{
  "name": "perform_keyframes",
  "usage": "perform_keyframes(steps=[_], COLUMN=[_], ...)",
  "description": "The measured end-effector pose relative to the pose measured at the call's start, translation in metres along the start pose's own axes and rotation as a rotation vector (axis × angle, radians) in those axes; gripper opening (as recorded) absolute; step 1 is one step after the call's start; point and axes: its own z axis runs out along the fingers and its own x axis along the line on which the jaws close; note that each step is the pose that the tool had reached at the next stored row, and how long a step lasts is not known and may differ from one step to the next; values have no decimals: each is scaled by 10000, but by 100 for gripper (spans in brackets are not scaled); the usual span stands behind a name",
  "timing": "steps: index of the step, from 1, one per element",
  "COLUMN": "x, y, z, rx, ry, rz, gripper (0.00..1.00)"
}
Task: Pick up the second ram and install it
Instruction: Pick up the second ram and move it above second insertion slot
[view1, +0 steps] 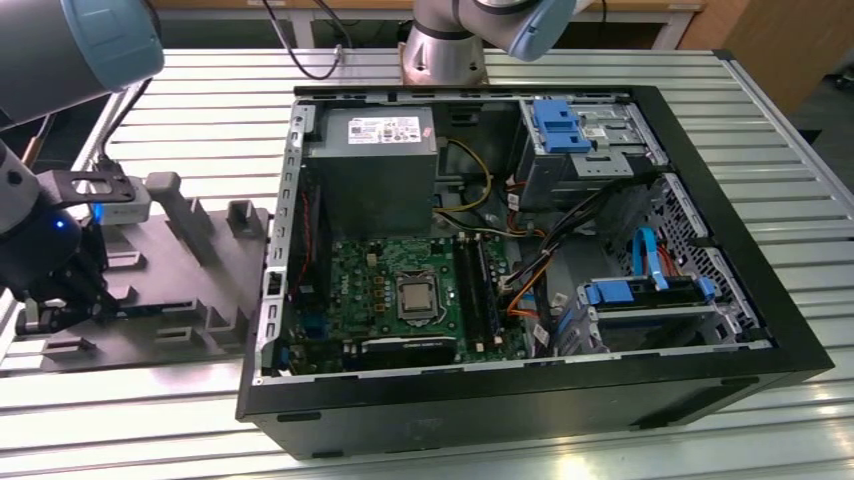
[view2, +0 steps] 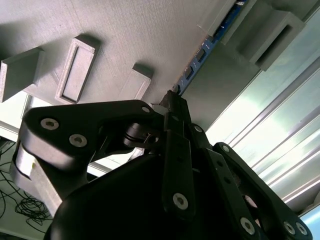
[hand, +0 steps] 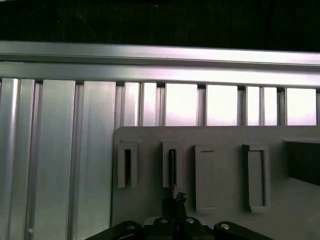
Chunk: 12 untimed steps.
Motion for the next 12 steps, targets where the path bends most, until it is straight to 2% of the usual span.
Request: perform_keyframes(steps=[12], x=[-3], y=[4], z=[-96], rx=[3], ry=[-2], rz=[0], gripper=[12])
